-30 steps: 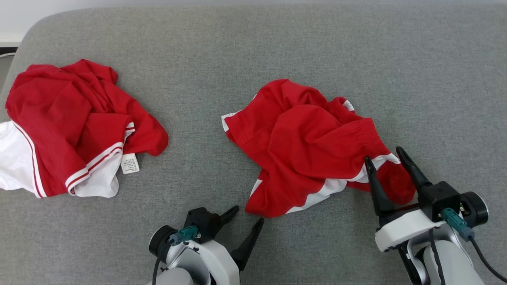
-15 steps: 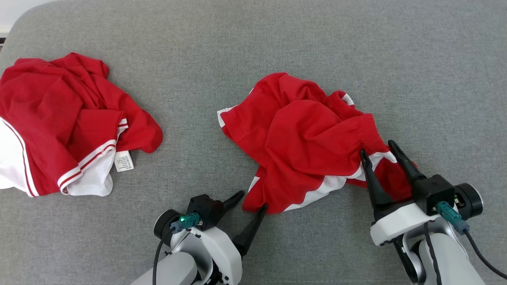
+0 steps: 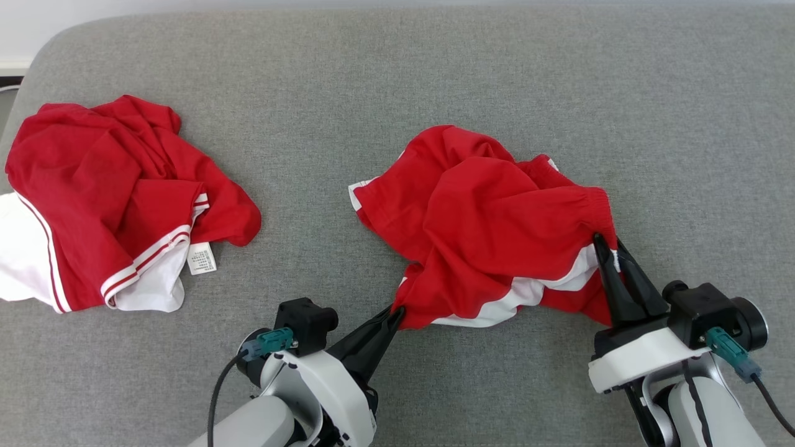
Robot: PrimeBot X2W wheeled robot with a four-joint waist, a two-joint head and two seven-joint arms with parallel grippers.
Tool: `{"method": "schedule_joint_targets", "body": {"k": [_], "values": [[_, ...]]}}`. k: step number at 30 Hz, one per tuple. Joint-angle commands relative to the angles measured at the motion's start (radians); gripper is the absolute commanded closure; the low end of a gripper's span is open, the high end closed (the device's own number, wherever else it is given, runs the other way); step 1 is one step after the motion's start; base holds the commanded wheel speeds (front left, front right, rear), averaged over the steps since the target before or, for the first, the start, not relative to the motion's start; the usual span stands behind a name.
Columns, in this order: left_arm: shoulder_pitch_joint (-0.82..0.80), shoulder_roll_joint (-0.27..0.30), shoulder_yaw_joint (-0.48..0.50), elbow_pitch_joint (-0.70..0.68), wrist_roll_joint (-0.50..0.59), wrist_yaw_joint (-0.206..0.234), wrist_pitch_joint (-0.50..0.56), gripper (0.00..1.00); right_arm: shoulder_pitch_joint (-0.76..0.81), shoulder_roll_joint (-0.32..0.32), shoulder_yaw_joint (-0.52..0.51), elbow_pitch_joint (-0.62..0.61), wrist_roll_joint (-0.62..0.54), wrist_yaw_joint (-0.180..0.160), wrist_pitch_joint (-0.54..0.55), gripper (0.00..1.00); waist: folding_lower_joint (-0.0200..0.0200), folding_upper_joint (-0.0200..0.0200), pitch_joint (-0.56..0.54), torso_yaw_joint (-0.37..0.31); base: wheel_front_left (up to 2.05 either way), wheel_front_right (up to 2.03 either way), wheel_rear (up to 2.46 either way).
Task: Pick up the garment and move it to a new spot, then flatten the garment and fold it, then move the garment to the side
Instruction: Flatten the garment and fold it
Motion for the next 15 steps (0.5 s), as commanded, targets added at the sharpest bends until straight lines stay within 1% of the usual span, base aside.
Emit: {"method": "schedule_joint_targets", "body": {"k": [1,6,12,15], "values": [[0.003,0.031,0.038,-0.047,-0.017,0.0,0.008,1.0,0.01,-0.012,0.031,-0.036,0.026,0.001,-0.013,1.0,0.0,0.0,-0.005,0.001,0.0,0.0,0.0],[0.036,0.096,0.086,-0.21,-0.086,0.015,0.05,1.0,0.036,-0.071,0.094,-0.113,0.123,0.001,0.015,1.0,0.0,0.0,-0.026,-0.002,0.0,0.0,0.0],[0.075,0.198,0.164,-0.387,-0.132,0.071,0.069,1.0,0.097,-0.123,0.106,-0.259,0.257,0.001,0.105,1.0,0.0,0.0,-0.054,-0.015,0.0,0.0,0.0],[0.092,0.245,0.193,-0.459,-0.144,0.097,0.08,1.0,0.127,-0.147,0.108,-0.338,0.328,0.001,0.168,1.0,0.0,0.0,-0.066,-0.023,0.0,0.0,0.0]]}}
